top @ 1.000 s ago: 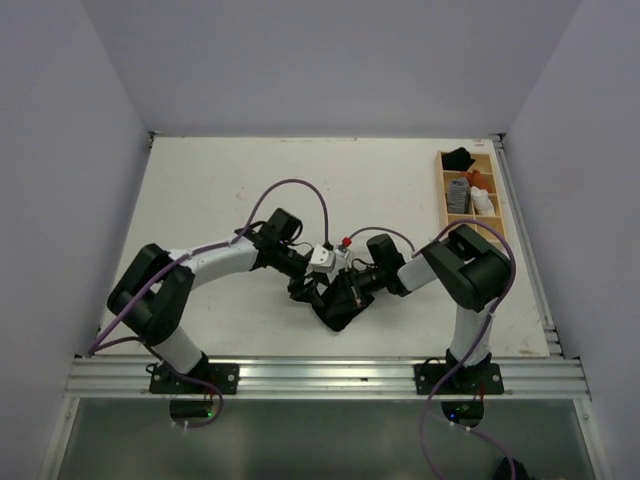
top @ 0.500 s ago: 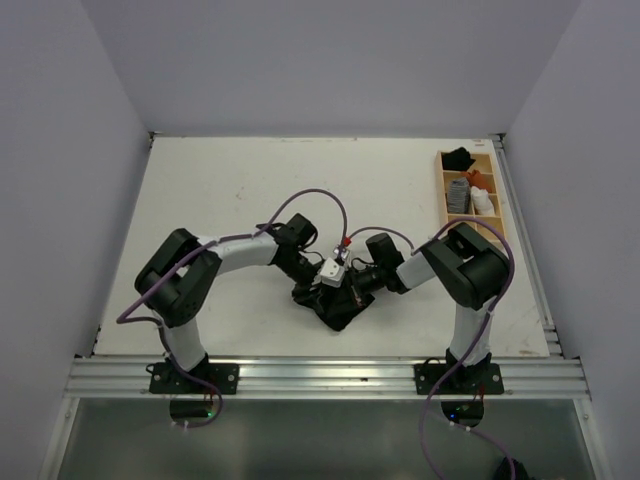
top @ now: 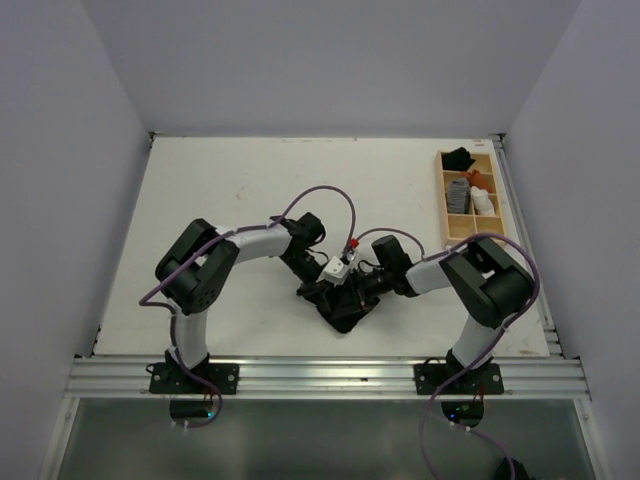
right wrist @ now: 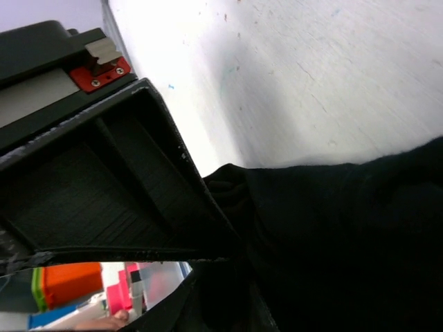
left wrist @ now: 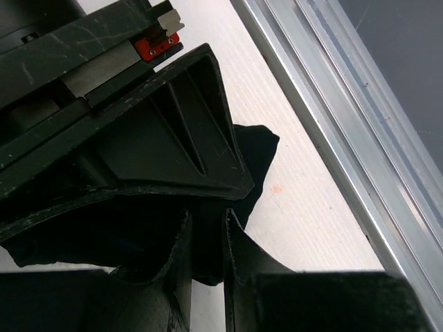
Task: Roll the underwear
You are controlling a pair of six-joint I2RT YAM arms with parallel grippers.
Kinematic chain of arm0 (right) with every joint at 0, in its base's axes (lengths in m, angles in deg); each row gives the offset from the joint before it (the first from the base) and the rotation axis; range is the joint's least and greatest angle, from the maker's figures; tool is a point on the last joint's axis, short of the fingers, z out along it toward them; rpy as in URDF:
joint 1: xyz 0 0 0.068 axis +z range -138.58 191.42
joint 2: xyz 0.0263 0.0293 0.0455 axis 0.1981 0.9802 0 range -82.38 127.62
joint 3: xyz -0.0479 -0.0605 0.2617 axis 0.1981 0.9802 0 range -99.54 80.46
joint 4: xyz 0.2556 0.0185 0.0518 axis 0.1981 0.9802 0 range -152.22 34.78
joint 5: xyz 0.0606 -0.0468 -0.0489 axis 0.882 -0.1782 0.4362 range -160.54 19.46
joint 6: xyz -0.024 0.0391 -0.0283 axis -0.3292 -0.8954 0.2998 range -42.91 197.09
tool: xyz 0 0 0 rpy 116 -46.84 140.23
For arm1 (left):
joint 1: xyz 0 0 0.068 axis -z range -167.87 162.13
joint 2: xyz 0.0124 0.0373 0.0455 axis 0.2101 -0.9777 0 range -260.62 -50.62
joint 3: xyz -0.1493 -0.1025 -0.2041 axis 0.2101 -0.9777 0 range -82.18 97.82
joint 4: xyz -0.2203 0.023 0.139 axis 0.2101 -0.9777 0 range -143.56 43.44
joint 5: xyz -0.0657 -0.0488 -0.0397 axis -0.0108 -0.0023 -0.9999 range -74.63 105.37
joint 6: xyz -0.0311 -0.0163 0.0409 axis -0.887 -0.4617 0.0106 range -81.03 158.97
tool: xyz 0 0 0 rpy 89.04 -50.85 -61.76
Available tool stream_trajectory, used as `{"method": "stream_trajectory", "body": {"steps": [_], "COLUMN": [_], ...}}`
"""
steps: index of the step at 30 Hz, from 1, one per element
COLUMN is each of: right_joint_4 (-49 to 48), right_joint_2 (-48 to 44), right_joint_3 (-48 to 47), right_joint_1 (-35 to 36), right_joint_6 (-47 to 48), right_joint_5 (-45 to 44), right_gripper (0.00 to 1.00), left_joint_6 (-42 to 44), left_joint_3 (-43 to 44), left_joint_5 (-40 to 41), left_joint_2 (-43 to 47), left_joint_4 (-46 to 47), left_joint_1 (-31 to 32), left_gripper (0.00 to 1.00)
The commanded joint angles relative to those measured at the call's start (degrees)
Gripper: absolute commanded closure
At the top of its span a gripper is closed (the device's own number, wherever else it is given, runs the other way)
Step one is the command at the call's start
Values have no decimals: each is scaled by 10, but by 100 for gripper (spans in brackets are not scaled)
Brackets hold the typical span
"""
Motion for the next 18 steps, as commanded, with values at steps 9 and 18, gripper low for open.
{"method": "stream_trajectory", "body": {"steps": [9, 18], "right_joint_4": [153, 365], "right_joint_2": [-177, -331], "right_joint_3": [17, 10], "right_joint_1": [0, 0], "right_joint_6": [34, -31], "right_joint_5": [-233, -463], "right_gripper": [52, 48], "left_joint_6": [34, 10], "left_joint_3": [63, 97], "left_joint_5": [-2, 19], "left_joint_2": [-63, -86], "left_joint_4": [-87, -95], "left_joint_1": [36, 53], "left_gripper": [93, 95]}}
